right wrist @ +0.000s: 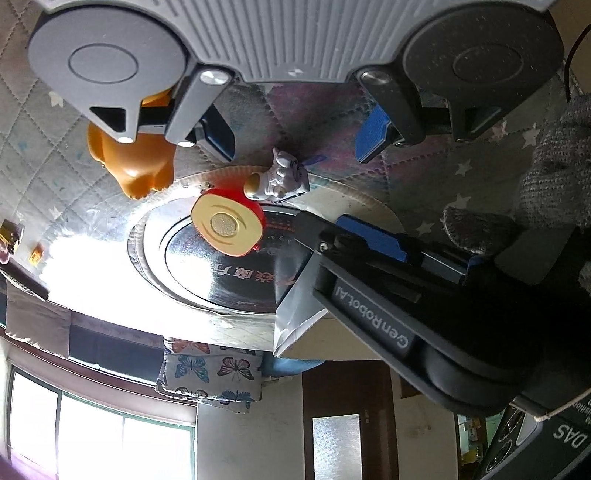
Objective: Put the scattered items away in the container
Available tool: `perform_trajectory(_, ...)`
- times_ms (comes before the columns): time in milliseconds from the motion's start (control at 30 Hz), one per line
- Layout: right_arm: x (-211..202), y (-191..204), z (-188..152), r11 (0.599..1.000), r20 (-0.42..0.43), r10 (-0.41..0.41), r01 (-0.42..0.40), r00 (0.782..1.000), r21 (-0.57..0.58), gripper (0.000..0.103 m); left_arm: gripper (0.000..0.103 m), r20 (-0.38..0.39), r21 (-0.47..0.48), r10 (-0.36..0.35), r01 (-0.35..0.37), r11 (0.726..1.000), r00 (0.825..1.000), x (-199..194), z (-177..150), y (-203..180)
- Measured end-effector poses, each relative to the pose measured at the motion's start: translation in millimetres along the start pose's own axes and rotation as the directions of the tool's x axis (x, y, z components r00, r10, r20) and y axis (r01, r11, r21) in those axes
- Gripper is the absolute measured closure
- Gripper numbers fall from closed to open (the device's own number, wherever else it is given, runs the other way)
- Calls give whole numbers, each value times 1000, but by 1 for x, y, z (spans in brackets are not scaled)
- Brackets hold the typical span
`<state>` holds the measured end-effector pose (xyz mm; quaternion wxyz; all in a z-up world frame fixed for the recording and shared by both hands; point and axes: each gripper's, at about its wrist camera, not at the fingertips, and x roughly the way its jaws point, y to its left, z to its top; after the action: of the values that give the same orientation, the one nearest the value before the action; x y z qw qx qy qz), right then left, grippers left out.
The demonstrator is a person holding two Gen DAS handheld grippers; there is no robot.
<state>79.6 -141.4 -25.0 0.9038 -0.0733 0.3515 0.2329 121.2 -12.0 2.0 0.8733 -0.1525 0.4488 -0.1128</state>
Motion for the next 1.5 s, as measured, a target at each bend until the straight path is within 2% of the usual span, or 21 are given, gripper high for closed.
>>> perform_trajectory(667,1,3,1,1000,-25,-28,27,999,-16,30,71,-23,-1,-17,17,1000,1000,12,4,-7)
perform_trajectory(800,3,3,2,1000,-28,-29,29,999,-11,34,71,-32,-7,-24,23,1000,999,16,6,-8)
perform_trajectory(900,6,2,2,1000,-34,-22,22,999,0,41,71,-37,-7,-25,25,1000,999,18,7,-9)
perform_trajectory(1267,12,-2,6,999,-27,-24,24,999,23,49,71,-78,0,-33,33,999,996,31,8,-11)
perform_trajectory(1500,14,0,7,1000,-18,-27,28,999,14,63,70,-90,7,-32,32,999,995,36,11,-11)
